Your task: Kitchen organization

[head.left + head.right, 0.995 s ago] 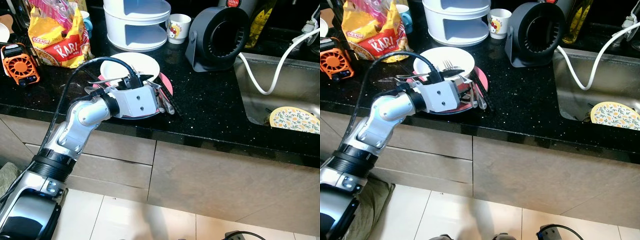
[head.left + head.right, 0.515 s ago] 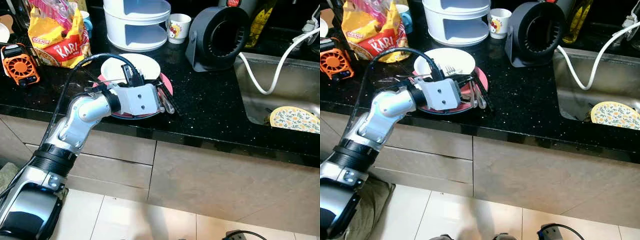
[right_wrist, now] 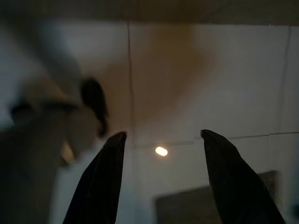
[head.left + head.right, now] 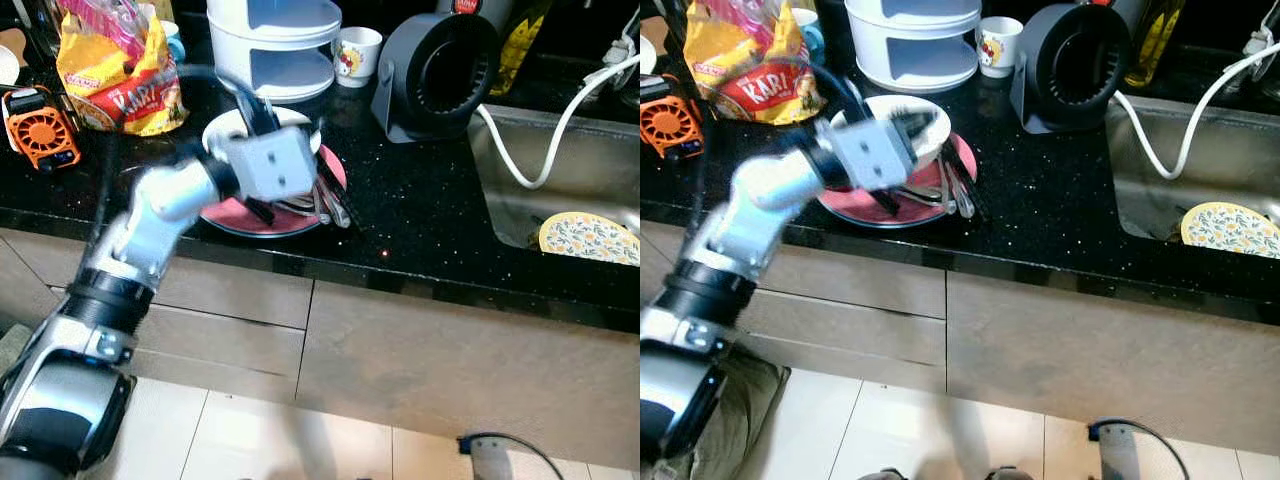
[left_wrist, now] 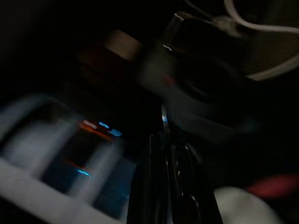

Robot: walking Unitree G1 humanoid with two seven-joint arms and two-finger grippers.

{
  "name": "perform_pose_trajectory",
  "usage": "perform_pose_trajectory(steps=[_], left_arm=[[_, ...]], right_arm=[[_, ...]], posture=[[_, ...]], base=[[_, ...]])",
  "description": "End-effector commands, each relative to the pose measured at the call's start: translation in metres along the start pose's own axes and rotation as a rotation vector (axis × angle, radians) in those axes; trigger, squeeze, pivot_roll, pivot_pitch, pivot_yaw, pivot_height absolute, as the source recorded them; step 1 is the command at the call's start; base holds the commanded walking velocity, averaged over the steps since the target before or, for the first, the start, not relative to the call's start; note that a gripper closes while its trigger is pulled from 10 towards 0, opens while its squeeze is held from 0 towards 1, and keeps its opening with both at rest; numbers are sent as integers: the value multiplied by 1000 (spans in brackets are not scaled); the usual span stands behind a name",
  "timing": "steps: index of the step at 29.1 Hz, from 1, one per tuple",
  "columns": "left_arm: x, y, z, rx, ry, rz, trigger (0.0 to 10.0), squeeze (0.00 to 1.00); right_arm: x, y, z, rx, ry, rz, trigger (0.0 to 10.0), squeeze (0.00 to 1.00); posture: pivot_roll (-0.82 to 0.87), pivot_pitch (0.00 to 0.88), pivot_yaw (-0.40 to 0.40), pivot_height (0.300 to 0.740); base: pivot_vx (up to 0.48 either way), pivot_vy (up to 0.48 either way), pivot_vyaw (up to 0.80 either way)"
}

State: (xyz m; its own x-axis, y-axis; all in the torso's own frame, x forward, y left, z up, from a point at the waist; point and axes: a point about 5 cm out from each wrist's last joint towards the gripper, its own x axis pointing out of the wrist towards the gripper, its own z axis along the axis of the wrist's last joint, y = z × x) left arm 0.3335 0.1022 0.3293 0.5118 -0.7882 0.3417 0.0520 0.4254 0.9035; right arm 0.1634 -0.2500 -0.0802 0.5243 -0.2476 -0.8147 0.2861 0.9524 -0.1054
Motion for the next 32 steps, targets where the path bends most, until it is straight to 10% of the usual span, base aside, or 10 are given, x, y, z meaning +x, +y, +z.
perform_pose_trajectory(steps=[1,5,8,19,25,32], left_arm=[[0,9,8,60,-37,31,0,0],[2,13,13,51,-60,55,0,0],[5,21,27,-160,-162,135,0,0],[4,33,51,-478,-350,181,0,0],[-4,40,57,-789,-479,184,0,0],[-8,33,55,-930,-518,171,0,0]], right_arm=[[0,1,1,85,-15,12,10000,0],[1,3,6,129,-34,35,10000,0],[0,24,22,124,-116,298,10000,0],[-15,38,50,170,-263,820,10000,0],[-44,53,82,171,-439,1349,10000,0],[-71,63,99,141,-531,1582,10000,0]], posture=[[-16,102,-1,740],[-13,101,0,740],[-11,99,2,740],[-18,96,2,740],[-24,98,5,740],[-29,109,3,740]], base=[[0,0,0],[0,0,0],[0,0,0],[0,0,0],[0,0,0],[0,0,0]])
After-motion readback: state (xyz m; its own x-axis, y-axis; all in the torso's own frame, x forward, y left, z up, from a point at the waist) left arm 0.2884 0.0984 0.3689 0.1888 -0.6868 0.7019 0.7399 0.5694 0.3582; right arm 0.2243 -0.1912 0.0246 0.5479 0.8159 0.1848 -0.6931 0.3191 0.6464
